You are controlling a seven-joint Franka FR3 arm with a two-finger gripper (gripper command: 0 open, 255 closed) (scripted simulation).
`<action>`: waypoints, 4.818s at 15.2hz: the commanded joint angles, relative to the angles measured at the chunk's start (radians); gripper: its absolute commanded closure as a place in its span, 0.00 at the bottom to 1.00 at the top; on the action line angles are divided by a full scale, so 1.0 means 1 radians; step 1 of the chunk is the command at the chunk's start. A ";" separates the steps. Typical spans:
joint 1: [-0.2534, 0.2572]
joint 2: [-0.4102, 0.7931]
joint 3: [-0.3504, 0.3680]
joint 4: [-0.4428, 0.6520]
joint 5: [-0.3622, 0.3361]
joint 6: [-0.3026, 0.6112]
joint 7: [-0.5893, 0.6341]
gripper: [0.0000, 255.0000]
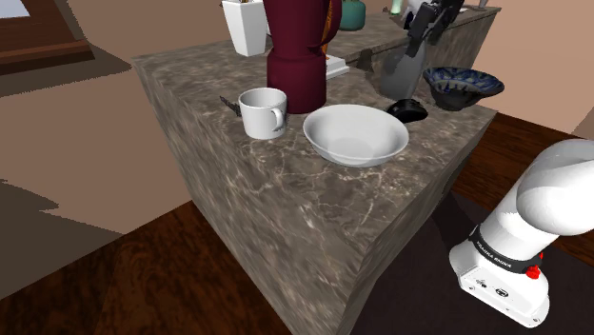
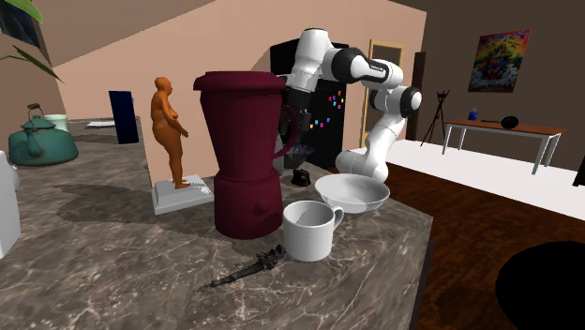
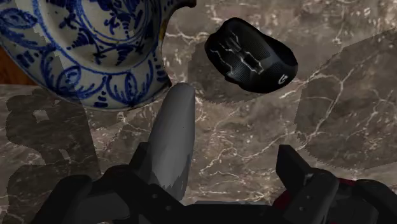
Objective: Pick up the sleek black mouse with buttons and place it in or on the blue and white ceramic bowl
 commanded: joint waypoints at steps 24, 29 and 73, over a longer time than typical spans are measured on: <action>0.272 0.068 -0.200 -0.231 0.008 0.033 -0.703 0.00; 0.272 0.068 -0.200 -0.231 0.008 0.033 -0.704 1.00; 0.229 0.048 -0.339 0.173 -0.100 -0.375 -0.904 1.00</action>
